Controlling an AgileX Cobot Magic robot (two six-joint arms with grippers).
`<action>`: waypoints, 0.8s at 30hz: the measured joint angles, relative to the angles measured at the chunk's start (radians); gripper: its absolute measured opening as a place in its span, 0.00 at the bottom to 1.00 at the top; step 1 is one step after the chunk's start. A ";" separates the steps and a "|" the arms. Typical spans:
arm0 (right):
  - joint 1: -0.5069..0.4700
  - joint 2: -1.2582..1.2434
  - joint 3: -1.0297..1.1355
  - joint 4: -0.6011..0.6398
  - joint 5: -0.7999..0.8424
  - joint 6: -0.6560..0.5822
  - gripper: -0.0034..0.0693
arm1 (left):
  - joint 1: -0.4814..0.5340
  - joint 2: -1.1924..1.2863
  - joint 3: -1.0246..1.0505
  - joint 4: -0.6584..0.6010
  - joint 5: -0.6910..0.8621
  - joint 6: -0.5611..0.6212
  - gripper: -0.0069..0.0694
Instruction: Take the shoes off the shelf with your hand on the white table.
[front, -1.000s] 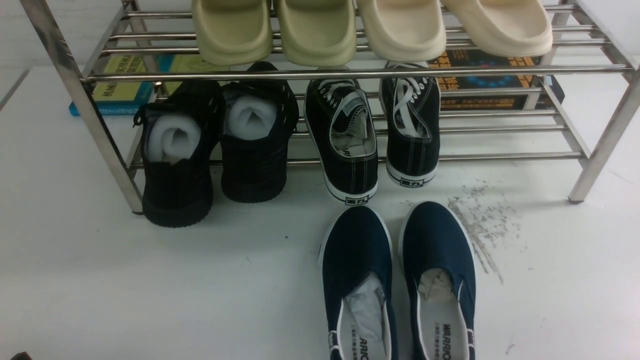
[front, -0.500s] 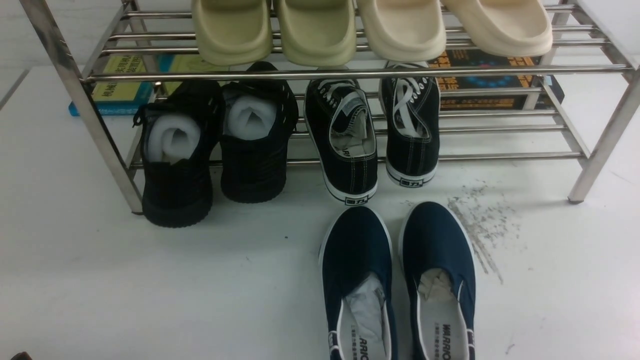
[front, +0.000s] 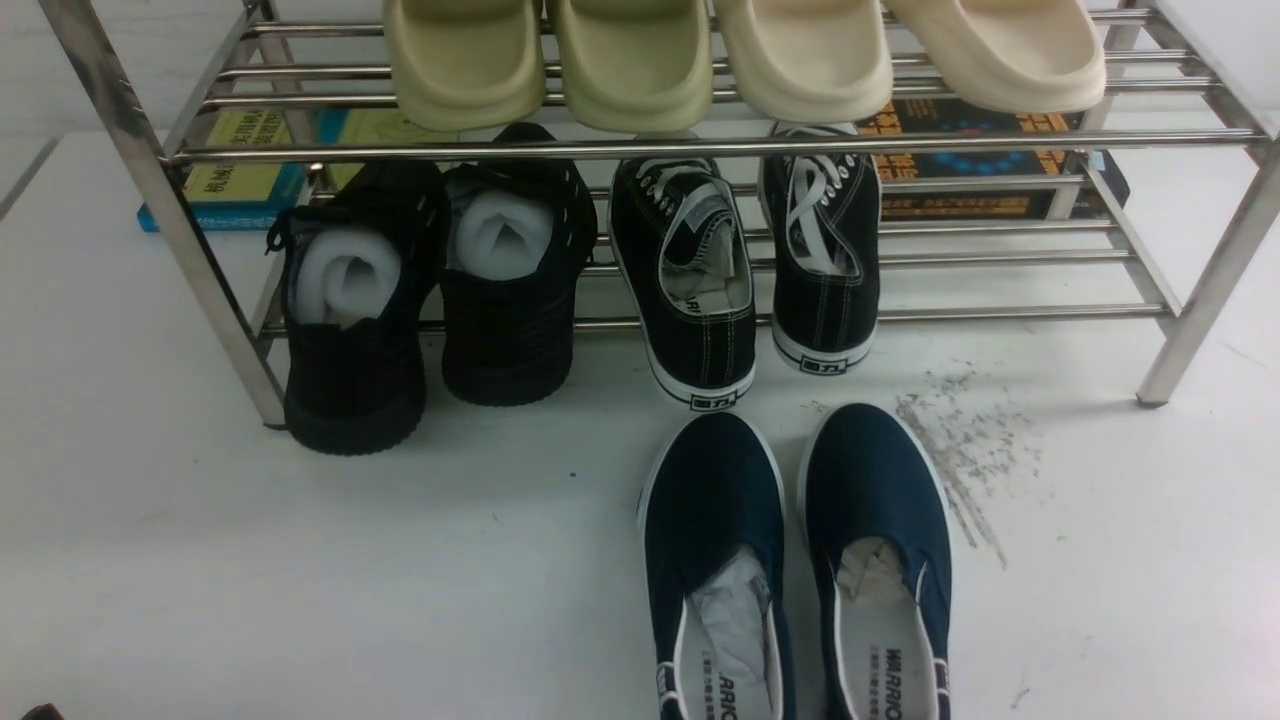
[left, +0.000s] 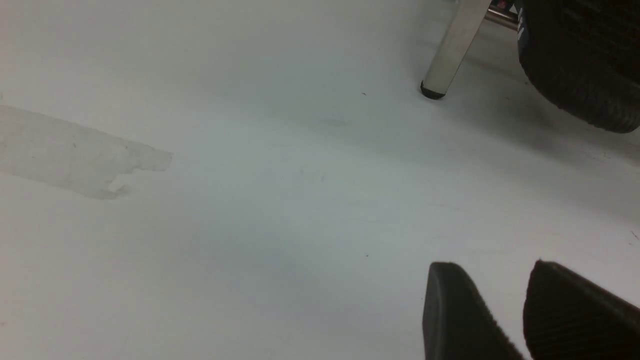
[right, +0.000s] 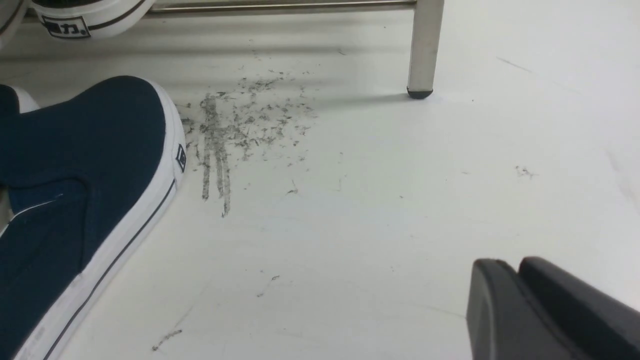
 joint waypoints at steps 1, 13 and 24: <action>0.000 0.000 0.000 0.000 0.000 0.000 0.16 | 0.000 0.000 0.000 0.000 0.000 0.000 0.41; 0.000 0.000 0.000 0.000 0.000 0.000 0.19 | 0.000 0.000 0.000 0.000 0.000 0.000 0.41; 0.000 0.000 0.000 0.000 0.000 0.000 0.21 | 0.000 0.000 0.000 0.000 0.000 0.000 0.41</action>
